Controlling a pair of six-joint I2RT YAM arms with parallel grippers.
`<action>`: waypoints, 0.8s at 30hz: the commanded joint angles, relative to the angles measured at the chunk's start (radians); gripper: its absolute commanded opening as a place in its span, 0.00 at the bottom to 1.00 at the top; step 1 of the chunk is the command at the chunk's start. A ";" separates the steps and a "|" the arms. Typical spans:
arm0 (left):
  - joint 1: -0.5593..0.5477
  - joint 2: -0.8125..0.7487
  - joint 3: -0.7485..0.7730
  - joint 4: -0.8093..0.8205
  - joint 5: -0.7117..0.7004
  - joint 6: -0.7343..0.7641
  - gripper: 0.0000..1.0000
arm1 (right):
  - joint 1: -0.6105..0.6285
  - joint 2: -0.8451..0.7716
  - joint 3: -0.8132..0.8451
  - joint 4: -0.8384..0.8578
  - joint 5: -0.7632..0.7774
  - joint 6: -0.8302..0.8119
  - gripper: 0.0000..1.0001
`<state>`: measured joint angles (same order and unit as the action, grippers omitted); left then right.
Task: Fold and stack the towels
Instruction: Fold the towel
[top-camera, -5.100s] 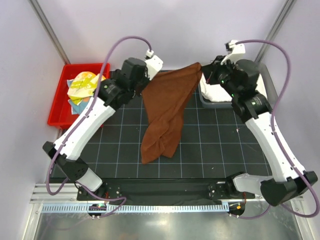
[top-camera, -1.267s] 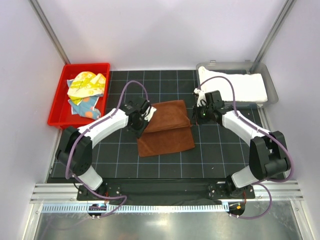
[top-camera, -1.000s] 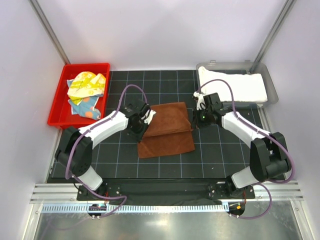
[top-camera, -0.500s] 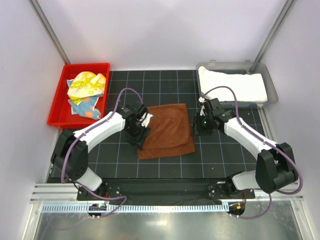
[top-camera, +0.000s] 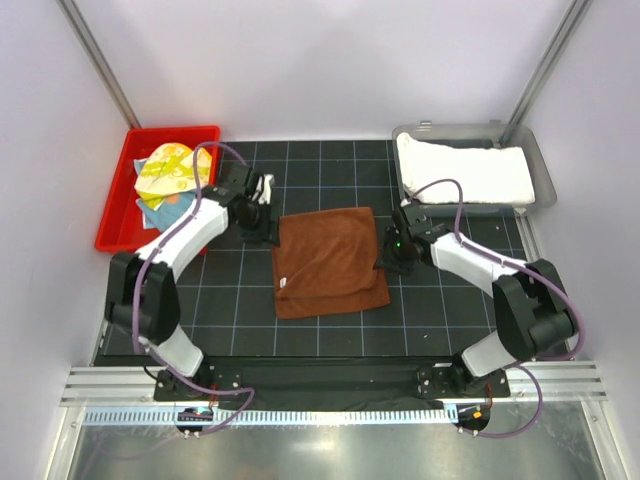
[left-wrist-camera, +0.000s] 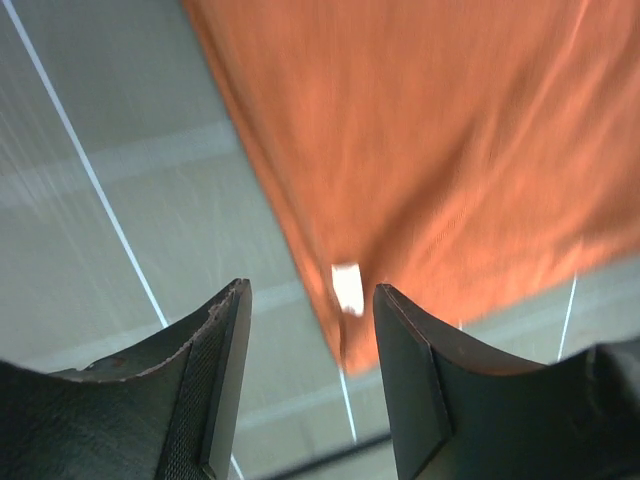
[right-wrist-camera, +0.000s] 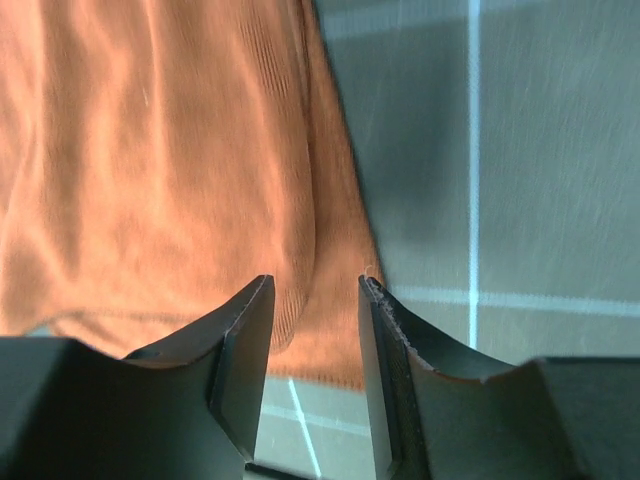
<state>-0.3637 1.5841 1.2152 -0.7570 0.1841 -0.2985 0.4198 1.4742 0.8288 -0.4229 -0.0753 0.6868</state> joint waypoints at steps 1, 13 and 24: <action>0.012 0.121 0.151 0.096 -0.061 0.042 0.55 | -0.003 0.061 0.134 0.069 0.098 -0.083 0.45; 0.081 0.557 0.558 0.004 -0.054 0.091 0.44 | -0.001 0.072 0.179 -0.022 0.089 -0.098 0.45; 0.111 0.734 0.750 -0.007 0.004 0.139 0.00 | 0.005 -0.040 0.027 0.033 0.042 0.011 0.44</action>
<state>-0.2684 2.2818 1.8965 -0.7609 0.1341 -0.1837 0.4183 1.4651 0.8890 -0.4282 -0.0292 0.6334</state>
